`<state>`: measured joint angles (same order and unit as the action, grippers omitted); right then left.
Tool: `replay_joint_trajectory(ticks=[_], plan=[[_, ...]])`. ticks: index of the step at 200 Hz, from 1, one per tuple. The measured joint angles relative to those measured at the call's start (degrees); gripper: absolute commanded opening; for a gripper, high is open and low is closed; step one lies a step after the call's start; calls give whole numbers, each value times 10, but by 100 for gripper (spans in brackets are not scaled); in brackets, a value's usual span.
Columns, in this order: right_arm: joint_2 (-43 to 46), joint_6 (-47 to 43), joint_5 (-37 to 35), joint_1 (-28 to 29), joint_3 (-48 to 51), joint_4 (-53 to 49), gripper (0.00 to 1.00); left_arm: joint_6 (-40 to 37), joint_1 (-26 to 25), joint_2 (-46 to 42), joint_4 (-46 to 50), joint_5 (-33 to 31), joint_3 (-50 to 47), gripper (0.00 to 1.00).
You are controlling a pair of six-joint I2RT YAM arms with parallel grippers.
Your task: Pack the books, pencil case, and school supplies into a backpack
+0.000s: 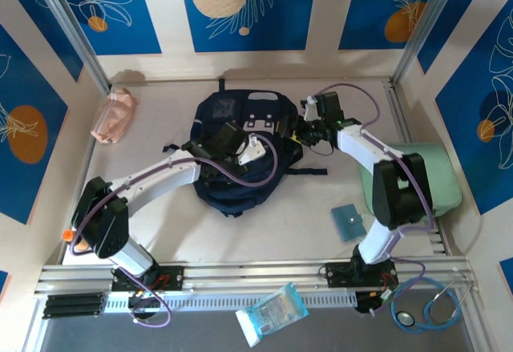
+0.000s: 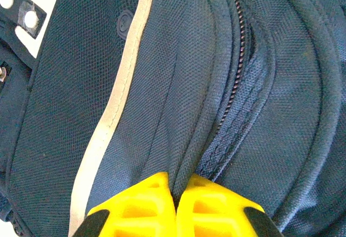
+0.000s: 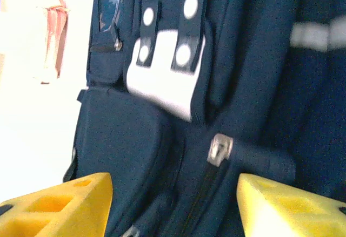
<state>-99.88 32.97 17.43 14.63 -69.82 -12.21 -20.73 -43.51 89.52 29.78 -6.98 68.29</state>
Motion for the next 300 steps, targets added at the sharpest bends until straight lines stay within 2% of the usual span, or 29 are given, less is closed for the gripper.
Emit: replay_joint_trajectory(ticks=[35,89,118,163,190,224,260,300], plan=[[-68,-53,-10,-1,-66,-21,64,12,0,-27,-11,1,-35,0],[-100,-158,13,-6,-104,-90,64,14,0,-33,-11,-2,-41,0],[-100,-194,46,-10,-102,-118,56,14,0,-33,-11,-4,-41,0],[-99,-218,63,-10,-73,-126,27,14,0,-33,-11,-8,-41,0],[-98,-220,51,-6,-73,-130,21,14,0,-31,-11,-8,-41,0],[-95,-221,35,0,-73,-133,20,14,0,-28,-11,-10,-41,0],[-90,-221,13,4,-73,-143,28,14,0,-25,-10,-10,-41,0],[-90,-214,5,4,-100,-183,27,14,0,-24,-9,-10,-40,0]])
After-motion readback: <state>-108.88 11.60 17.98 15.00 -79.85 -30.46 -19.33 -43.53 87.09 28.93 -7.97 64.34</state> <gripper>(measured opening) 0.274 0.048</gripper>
